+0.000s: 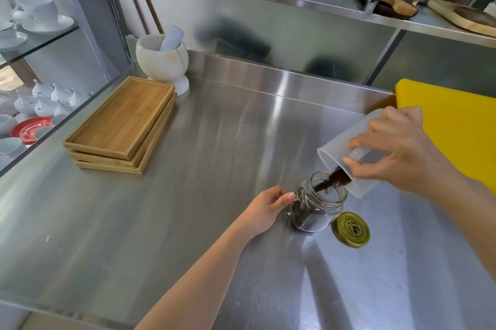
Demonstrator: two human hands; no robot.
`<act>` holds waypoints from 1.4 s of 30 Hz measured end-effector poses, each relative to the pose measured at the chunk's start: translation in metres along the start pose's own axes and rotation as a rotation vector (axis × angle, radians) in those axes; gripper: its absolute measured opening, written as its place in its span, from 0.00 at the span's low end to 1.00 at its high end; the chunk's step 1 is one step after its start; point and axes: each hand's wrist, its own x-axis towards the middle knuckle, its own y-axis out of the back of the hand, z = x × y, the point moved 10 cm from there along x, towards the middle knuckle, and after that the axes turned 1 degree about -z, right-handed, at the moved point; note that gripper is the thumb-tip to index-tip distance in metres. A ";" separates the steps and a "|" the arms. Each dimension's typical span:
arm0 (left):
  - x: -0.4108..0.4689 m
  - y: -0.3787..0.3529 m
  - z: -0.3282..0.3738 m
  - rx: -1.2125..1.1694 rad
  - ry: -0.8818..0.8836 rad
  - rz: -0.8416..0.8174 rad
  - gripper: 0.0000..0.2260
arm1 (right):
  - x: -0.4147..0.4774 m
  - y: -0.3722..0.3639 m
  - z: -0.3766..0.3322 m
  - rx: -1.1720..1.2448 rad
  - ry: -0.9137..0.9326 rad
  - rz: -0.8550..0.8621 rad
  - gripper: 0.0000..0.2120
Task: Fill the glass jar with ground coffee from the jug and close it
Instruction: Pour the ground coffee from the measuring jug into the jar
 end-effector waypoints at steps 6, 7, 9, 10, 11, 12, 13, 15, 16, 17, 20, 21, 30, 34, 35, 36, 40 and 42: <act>-0.002 0.001 0.000 0.012 -0.005 0.000 0.18 | -0.001 0.002 0.002 0.012 -0.011 0.003 0.17; -0.002 0.001 0.000 0.011 -0.005 0.000 0.17 | -0.001 0.001 0.001 0.013 -0.007 -0.001 0.17; -0.002 0.001 0.001 0.012 -0.008 0.000 0.19 | -0.001 0.001 -0.001 -0.010 0.007 0.004 0.17; -0.002 0.000 0.001 0.016 -0.009 -0.001 0.20 | -0.001 0.001 -0.002 -0.019 0.011 0.008 0.17; -0.002 0.000 0.001 0.018 -0.009 0.000 0.20 | -0.002 0.000 -0.002 -0.017 0.011 0.007 0.17; -0.002 0.000 0.001 0.014 -0.007 0.000 0.20 | -0.001 0.000 -0.002 -0.006 0.011 0.000 0.18; -0.002 -0.001 0.001 0.009 -0.006 -0.001 0.20 | -0.001 0.000 -0.002 0.006 0.011 -0.007 0.18; -0.003 -0.001 0.002 0.004 -0.004 -0.003 0.19 | -0.001 0.002 0.000 0.009 0.005 -0.011 0.18; -0.003 -0.001 0.002 0.006 -0.005 -0.002 0.18 | -0.001 0.003 0.002 0.008 -0.003 -0.012 0.18; -0.003 -0.001 0.002 0.007 -0.005 0.000 0.18 | 0.000 0.004 0.004 0.010 -0.014 -0.017 0.17; -0.003 0.000 0.002 0.006 -0.008 -0.002 0.17 | 0.001 0.004 0.002 -0.002 -0.007 -0.036 0.11; -0.003 0.000 0.002 0.006 -0.009 -0.007 0.17 | 0.000 0.003 0.000 -0.023 0.008 -0.036 0.11; -0.005 -0.001 0.003 -0.009 -0.003 -0.024 0.14 | -0.003 -0.004 -0.014 -0.080 0.130 -0.038 0.11; -0.005 -0.001 0.003 -0.017 0.000 -0.024 0.13 | -0.005 -0.006 -0.025 -0.057 0.213 -0.050 0.10; -0.005 -0.002 0.003 -0.020 0.000 -0.025 0.13 | -0.006 -0.008 -0.027 -0.051 0.222 -0.064 0.10; -0.005 -0.002 0.004 -0.020 -0.001 -0.027 0.13 | -0.006 -0.009 -0.028 -0.044 0.225 -0.074 0.10; -0.005 -0.002 0.004 -0.013 -0.001 -0.033 0.14 | -0.006 -0.007 -0.027 -0.018 0.209 -0.064 0.10; -0.005 -0.002 0.004 -0.009 -0.003 -0.034 0.14 | -0.006 -0.008 -0.028 -0.013 0.200 -0.060 0.10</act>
